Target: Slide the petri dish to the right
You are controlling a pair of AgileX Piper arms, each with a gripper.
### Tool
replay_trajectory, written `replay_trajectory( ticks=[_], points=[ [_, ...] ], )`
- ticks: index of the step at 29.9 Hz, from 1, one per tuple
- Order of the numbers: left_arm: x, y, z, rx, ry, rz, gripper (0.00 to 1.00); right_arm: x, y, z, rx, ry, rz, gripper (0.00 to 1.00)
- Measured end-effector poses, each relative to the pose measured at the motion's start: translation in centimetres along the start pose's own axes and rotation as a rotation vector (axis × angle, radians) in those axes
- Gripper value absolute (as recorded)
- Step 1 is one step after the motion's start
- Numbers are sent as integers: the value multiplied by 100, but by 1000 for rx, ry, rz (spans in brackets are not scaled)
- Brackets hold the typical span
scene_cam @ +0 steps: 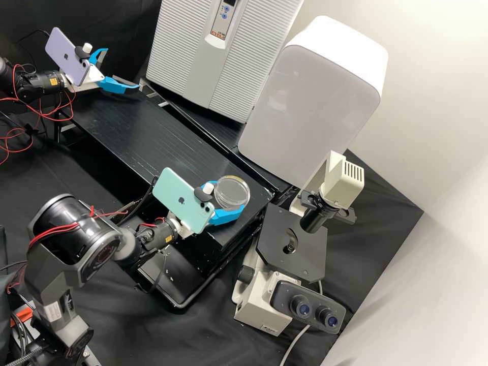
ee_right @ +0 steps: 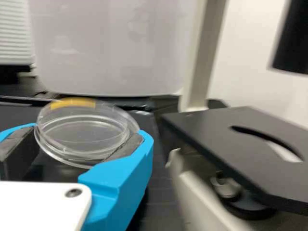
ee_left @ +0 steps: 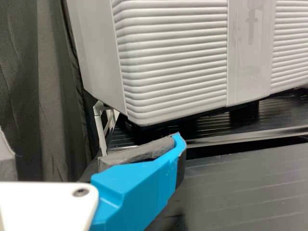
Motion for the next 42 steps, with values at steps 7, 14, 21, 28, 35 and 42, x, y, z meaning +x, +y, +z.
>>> replay_trajectory(
  ticks=[7, 14, 21, 28, 35, 42],
  points=[
    [0, 0, 0, 0, 0, 0, 100, -62, 3, -34, -13, 12, 45, 100],
    [0, 0, 0, 0, 0, 0, 100, -68, 19, -49, -17, 22, 53, 100],
    [0, 0, 0, 0, 0, 0, 100, -67, 21, -47, -18, 23, 53, 100],
    [0, 0, 0, 0, 0, 0, 100, -185, 53, -30, -15, 25, 56, 100],
    [0, 0, 0, 0, 0, 0, 100, -267, -3, 38, 58, 0, 13, 100],
    [0, 0, 0, 0, 0, 0, 100, -296, -48, 78, 103, -28, -26, 100]
  ],
)
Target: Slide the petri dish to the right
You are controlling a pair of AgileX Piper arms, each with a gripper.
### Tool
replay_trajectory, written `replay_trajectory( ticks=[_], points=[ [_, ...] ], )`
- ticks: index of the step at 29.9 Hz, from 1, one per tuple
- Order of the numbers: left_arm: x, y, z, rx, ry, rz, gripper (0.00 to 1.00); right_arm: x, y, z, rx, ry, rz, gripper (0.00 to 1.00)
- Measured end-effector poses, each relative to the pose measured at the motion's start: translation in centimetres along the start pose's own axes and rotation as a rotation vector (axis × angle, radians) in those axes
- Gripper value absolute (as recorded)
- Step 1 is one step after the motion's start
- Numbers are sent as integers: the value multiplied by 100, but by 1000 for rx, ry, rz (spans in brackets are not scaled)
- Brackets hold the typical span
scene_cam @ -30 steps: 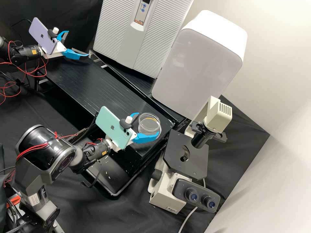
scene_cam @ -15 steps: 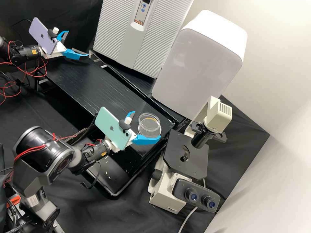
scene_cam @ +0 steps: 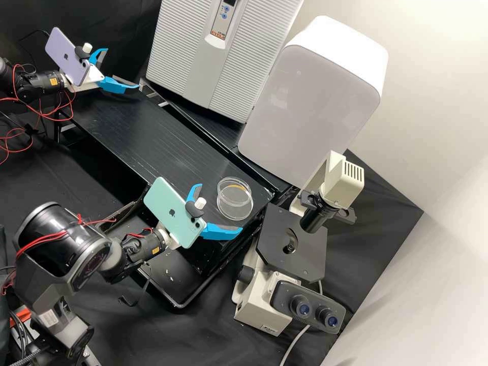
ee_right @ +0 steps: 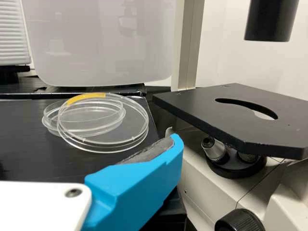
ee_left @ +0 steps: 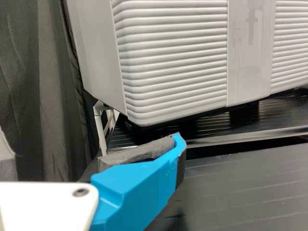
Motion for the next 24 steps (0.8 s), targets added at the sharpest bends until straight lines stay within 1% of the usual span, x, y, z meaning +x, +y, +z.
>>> replay_trajectory(
  ticks=[2, 13, 17, 20, 22, 24],
  points=[
    [0, 0, 0, 0, 0, 0, 100, 0, 0, 0, 6, 0, 0, 100],
    [0, 0, 0, 0, 0, 0, 100, 45, -47, 36, -4, -16, -14, 100],
    [0, 0, 0, 0, 0, 0, 100, 111, -20, 26, -9, -8, -3, 100],
    [0, 0, 0, 0, 0, 0, 100, 149, 15, 20, -8, -5, 12, 100],
    [0, 0, 0, 0, 0, 0, 100, 164, 33, 32, -8, -13, 16, 100],
    [0, 0, 0, 0, 0, 0, 100, 173, 39, 47, -11, -21, 9, 100]
  ],
)
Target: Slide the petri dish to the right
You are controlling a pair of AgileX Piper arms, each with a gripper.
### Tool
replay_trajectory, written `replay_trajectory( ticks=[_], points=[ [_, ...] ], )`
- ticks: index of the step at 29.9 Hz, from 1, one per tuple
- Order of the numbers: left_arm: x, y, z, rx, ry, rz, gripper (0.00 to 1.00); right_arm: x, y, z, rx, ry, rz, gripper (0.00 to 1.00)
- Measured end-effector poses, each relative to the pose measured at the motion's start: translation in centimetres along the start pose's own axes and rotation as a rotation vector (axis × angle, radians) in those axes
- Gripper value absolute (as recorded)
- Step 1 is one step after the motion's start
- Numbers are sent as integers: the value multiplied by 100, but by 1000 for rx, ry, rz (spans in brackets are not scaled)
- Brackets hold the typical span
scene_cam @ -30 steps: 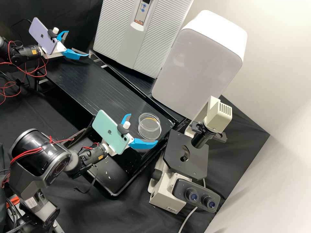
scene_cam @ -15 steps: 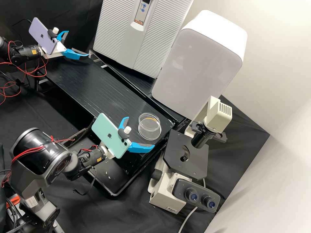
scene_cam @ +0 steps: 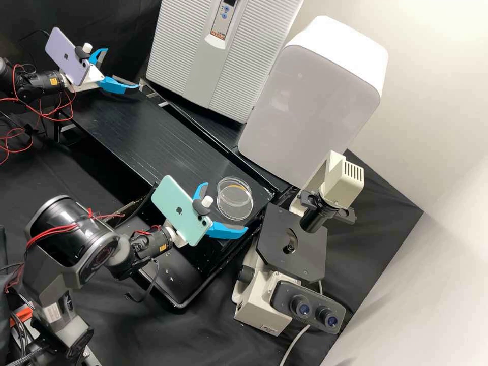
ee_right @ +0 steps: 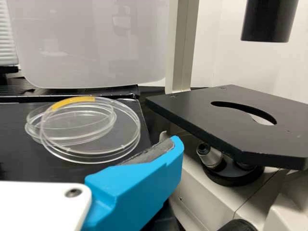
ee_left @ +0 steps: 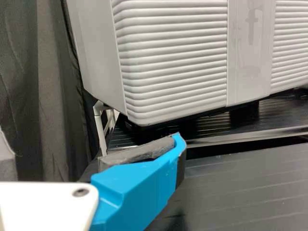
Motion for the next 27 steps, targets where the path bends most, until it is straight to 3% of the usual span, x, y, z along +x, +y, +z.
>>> replay_trajectory(
  ticks=[5, 8, 16, 27],
  points=[
    [0, 0, 0, 0, 0, 0, 100, 6, 14, 18, -8, 2, -6, 100],
    [0, 0, 0, 0, 0, 0, 100, 6, 9, 13, 8, 8, -12, 100],
    [0, 0, 0, 0, 0, 0, 100, -9, 3, 21, -7, 26, -33, 100],
    [0, 0, 0, 0, 0, 0, 100, 110, -12, 128, -18, 37, -80, 100]
  ],
)
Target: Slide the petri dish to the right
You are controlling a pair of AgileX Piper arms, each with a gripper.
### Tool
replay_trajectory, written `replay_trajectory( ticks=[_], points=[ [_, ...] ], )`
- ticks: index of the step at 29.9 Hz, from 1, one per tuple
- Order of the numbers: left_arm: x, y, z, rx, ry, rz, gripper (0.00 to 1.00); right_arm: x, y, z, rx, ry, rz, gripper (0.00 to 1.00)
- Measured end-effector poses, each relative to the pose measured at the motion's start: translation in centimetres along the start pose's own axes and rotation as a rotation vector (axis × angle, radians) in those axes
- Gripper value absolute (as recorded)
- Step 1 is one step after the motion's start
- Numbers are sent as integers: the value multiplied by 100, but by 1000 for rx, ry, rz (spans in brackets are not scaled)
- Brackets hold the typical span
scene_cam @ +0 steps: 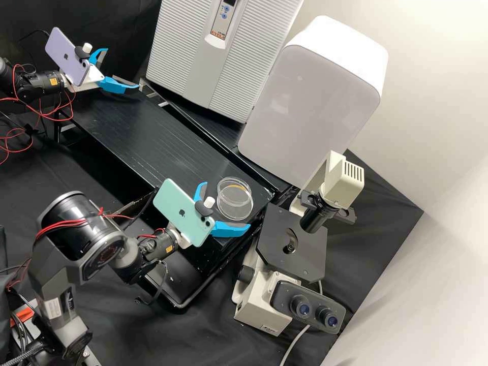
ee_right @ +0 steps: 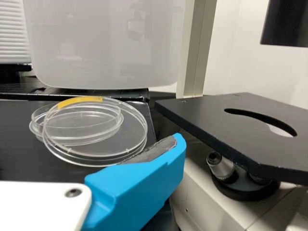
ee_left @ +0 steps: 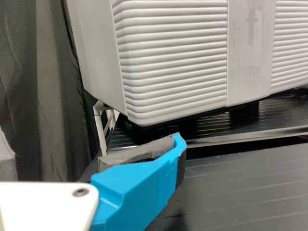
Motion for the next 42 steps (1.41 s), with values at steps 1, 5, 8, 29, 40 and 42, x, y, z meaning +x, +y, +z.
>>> replay_trajectory(
  ticks=[1, 5, 8, 29, 40, 42],
  points=[
    [0, 0, 0, 0, 0, 0, 100, 6, 6, 7, 0, 3, 3, 100],
    [0, 0, 0, 0, 0, 0, 100, 11, 14, 21, 7, 16, 0, 0],
    [0, 0, 0, 0, 0, 0, 100, 11, 16, 23, 16, 17, -2, 0],
    [0, 0, 0, 0, 0, 0, 100, 4, 27, 12, 61, 18, -1, 0],
    [0, 0, 0, 0, 0, 0, 100, -5, 45, -5, 80, 23, 3, 0],
    [0, 0, 0, 0, 0, 0, 100, -6, 46, -6, 80, 22, 2, 0]
  ],
)
